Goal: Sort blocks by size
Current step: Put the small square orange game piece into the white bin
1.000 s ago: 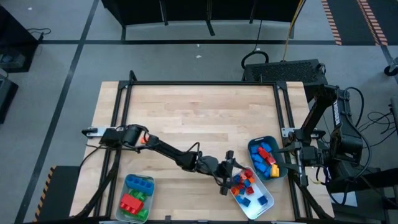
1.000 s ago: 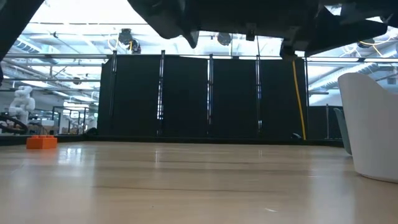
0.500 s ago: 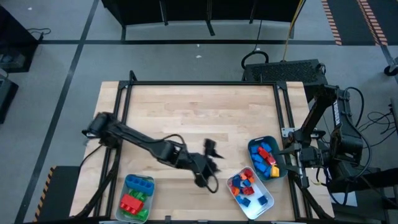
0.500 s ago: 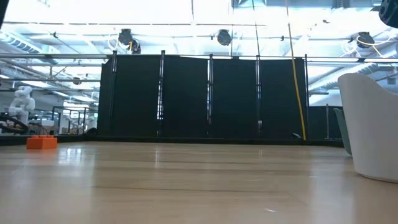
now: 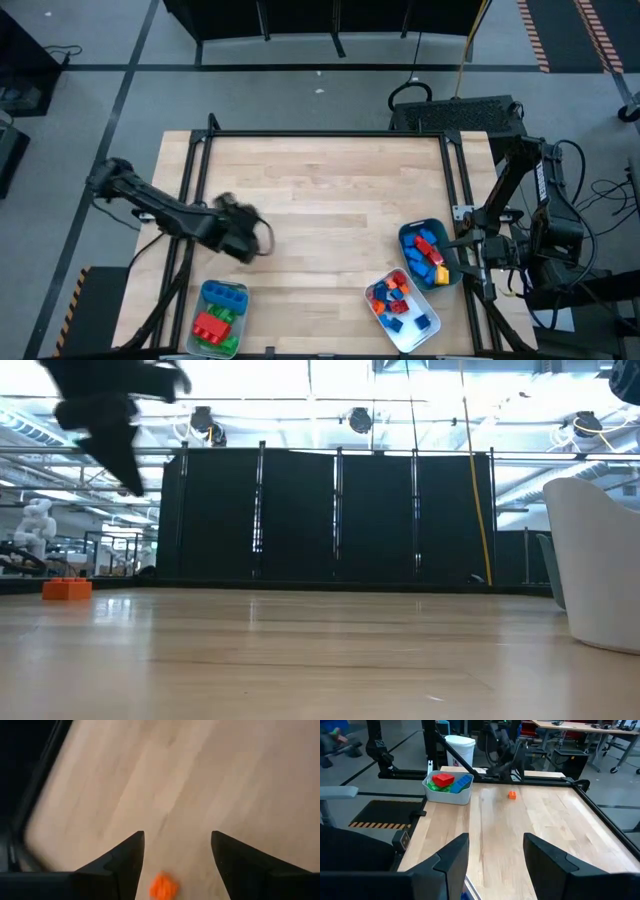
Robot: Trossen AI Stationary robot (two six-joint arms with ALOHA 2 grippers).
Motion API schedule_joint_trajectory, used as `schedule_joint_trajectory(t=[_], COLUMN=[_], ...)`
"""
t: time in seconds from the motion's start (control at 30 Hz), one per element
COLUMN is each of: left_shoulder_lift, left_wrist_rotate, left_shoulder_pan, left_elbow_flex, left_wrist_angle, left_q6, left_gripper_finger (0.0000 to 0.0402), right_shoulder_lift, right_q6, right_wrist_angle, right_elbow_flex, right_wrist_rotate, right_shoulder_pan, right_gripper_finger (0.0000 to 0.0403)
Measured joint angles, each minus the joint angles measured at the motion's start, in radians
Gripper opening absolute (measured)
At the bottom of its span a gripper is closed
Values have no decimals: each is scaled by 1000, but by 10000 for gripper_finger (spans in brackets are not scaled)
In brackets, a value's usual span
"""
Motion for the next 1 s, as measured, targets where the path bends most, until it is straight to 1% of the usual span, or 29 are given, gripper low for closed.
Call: schedule_joint_trajectory(t=[0.1,0.17,0.23,0.3,0.5,0.73,0.8,0.9,1.0], left_shoulder_lift=[-80,-103,-121,-125,-116,-103,-102,-101,-102], left_wrist_rotate=[-17,-18,-6,15,84,69,92,136,137], left_shoulder_pan=[-35,-49,-57,-56,-44,-26,-26,-26,-26], left_elbow_flex=[-67,-112,-153,-195,-300,-317,-345,-384,-405], left_wrist_angle=[-104,-152,-140,-134,-103,-70,-27,89,129], left_q6=[-305,-480,-606,-683,-799,-843,-873,-877,-912], left_gripper_finger=[230,230,230,230,235,236,236,236,236], right_shoulder_lift=[0,0,0,0,0,0,1,2,2], right_q6=[-1,-1,-1,-2,-5,-20,-24,-28,-31], right_wrist_angle=[-1,-1,-1,-2,-2,-2,-2,-2,-2], right_elbow_flex=[0,0,0,0,0,0,0,0,0], right_wrist_rotate=[1,1,2,2,1,3,3,3,3], right_shoulder_pan=[0,0,0,0,0,0,0,0,0], right_gripper_finger=[171,171,171,171,171,171,171,171,171])
